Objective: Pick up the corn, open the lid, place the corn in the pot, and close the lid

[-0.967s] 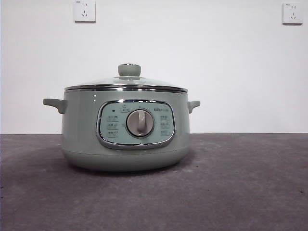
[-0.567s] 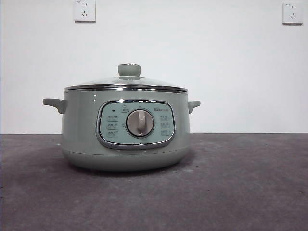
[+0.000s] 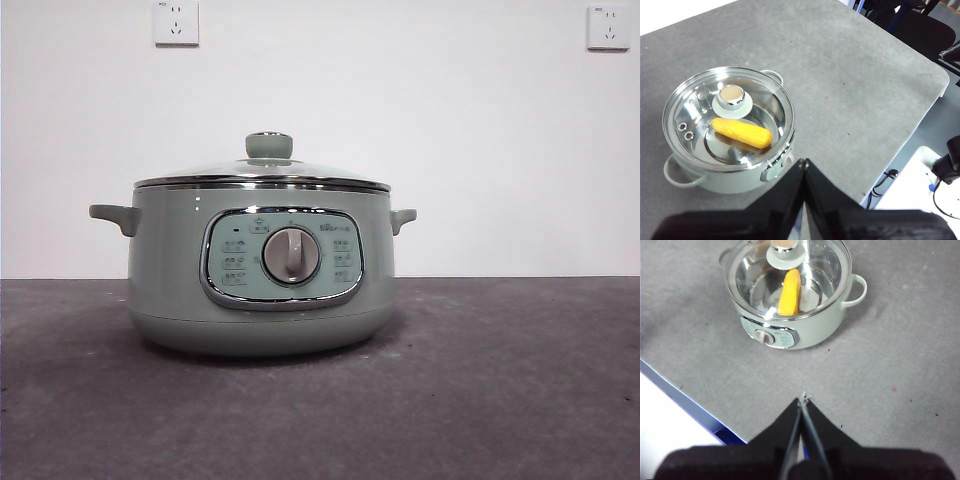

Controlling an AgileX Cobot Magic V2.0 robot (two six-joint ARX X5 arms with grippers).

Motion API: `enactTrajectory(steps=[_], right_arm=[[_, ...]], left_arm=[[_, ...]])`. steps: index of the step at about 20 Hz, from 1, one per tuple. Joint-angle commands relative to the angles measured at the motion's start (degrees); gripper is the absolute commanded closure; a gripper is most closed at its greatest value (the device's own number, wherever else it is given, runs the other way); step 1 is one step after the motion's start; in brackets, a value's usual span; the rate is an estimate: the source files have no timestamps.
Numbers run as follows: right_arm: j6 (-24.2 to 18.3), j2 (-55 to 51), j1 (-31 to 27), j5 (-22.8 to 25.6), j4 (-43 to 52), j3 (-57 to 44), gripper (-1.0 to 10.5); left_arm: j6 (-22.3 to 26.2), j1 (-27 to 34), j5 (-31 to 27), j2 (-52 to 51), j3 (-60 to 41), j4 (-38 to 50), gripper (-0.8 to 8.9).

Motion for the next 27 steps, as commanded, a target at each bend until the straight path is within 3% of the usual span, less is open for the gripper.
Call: enactTrajectory(steps=[1, 5, 8, 12, 15, 19, 23, 27], right_arm=[[-0.22, 1.14, 0.09, 0.31, -1.46, -0.35, 9.5], [-0.22, 3.37, 0.09, 1.75, -1.46, -0.35, 9.5], [-0.22, 5.22, 0.09, 1.77, -1.46, -0.35, 9.5], [-0.22, 6.99, 0.09, 1.77, -1.46, -0.35, 9.5], [-0.22, 7.98, 0.09, 1.79, -1.44, -0.35, 9.5], [-0.22, 8.15, 0.09, 1.79, -1.46, -0.35, 9.5], [-0.22, 8.15, 0.09, 1.79, -1.46, -0.35, 9.5], [-0.22, 8.15, 0.09, 1.79, -1.44, -0.35, 9.5]], left_arm=[[-0.33, 0.07, 0.07, 0.55, -0.28, 0.72, 8.17], [2.05, 0.87, -1.38, 0.87, -0.28, 7.23, 8.17], [8.41, 6.82, -1.66, -0.17, -0.35, 16.20, 8.17], [11.10, 17.94, 10.99, -4.55, -4.70, 25.55, 8.17], [11.32, 24.96, 13.27, -12.04, -18.88, 37.86, 8.17], [11.30, 28.79, 11.82, -24.61, -44.94, 54.80, 8.17], [9.38, 28.85, 5.35, -35.50, -66.71, 60.81, 8.17], [5.66, 28.85, -0.39, -45.03, -81.90, 62.20, 8.17]])
